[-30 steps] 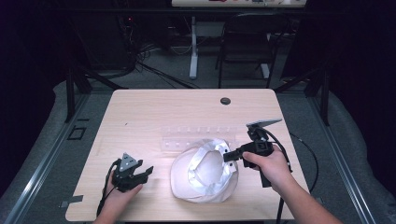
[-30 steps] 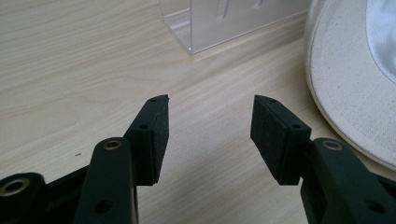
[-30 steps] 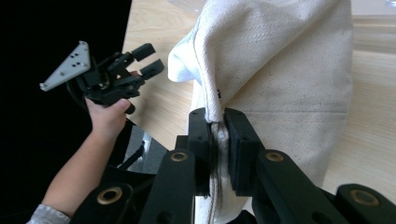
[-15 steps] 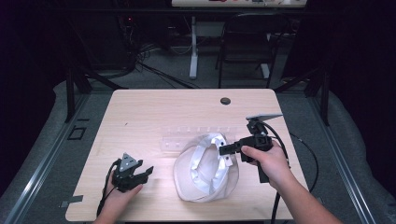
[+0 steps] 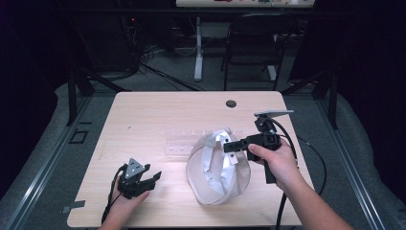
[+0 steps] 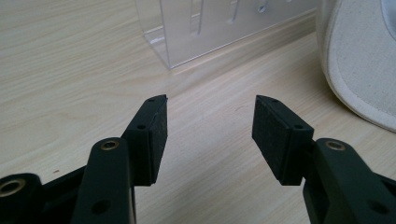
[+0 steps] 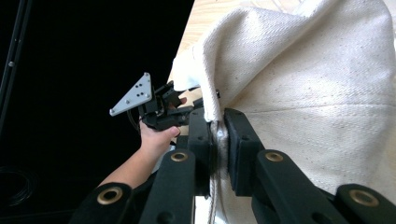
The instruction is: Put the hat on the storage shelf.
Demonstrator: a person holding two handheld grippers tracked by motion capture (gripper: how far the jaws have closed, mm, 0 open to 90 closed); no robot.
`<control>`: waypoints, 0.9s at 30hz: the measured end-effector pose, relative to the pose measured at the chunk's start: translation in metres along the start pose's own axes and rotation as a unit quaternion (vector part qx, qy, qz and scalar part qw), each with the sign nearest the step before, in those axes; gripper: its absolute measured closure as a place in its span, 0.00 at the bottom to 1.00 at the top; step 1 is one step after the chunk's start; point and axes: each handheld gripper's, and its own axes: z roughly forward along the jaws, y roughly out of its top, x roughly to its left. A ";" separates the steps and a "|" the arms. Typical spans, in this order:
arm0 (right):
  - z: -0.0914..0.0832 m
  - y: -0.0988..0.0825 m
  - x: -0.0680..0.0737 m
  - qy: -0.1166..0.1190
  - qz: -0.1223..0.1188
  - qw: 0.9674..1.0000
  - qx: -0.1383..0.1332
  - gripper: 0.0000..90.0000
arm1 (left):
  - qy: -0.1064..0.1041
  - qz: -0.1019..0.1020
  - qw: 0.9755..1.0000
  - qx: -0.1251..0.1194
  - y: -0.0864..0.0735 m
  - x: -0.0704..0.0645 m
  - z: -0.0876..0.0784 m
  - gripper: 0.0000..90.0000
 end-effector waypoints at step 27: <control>-0.007 0.019 0.015 0.027 0.004 0.999 -0.038 0.91 | -0.078 0.051 0.994 -0.050 0.037 -0.072 -0.009 0.50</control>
